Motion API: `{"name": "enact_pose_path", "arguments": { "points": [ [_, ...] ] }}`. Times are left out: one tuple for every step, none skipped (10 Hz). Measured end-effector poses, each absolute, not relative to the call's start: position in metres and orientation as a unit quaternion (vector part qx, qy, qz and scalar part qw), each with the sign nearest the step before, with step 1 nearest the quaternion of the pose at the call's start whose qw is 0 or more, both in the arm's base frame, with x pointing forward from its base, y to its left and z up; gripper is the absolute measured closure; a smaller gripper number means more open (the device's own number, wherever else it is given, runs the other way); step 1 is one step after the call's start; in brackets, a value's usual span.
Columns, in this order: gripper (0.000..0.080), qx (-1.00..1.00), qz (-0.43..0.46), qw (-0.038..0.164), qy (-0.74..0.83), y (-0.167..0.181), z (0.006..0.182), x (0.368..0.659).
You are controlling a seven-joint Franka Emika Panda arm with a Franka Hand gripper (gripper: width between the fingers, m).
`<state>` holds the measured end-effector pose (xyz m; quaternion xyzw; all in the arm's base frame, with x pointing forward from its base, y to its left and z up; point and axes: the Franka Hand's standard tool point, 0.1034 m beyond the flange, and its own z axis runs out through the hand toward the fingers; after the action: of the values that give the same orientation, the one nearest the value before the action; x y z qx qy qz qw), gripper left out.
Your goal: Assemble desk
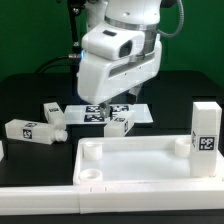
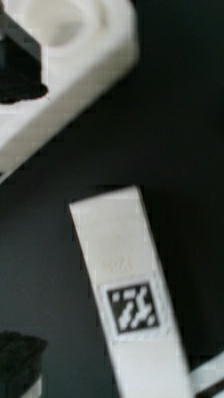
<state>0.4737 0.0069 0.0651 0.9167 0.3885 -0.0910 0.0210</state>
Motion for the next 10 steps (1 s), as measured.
{"name": "enact_pose_path", "arguments": {
  "points": [
    [0.0151,0.92,-0.09,0.021,0.38,0.009,0.063,0.47],
    [0.0151,0.937,-0.089,0.023,0.338,0.01,0.063,0.471],
    [0.0151,0.946,-0.088,0.024,0.311,0.011,0.063,0.471],
    [0.0151,0.953,-0.087,0.026,0.288,0.011,0.063,0.471],
    [0.0151,0.964,-0.086,0.027,0.251,0.011,0.063,0.47],
    [0.0151,0.985,-0.084,0.018,0.151,0.012,0.062,0.47],
    [0.0151,0.994,-0.087,0.009,0.068,0.013,0.058,0.468],
    [0.0151,0.996,-0.09,-0.002,0.002,0.011,0.054,0.467],
    [0.0151,0.995,-0.092,-0.016,-0.037,0.004,0.052,0.466],
    [0.0151,0.993,-0.093,-0.014,-0.075,0.004,0.052,0.466]
  ]
}}
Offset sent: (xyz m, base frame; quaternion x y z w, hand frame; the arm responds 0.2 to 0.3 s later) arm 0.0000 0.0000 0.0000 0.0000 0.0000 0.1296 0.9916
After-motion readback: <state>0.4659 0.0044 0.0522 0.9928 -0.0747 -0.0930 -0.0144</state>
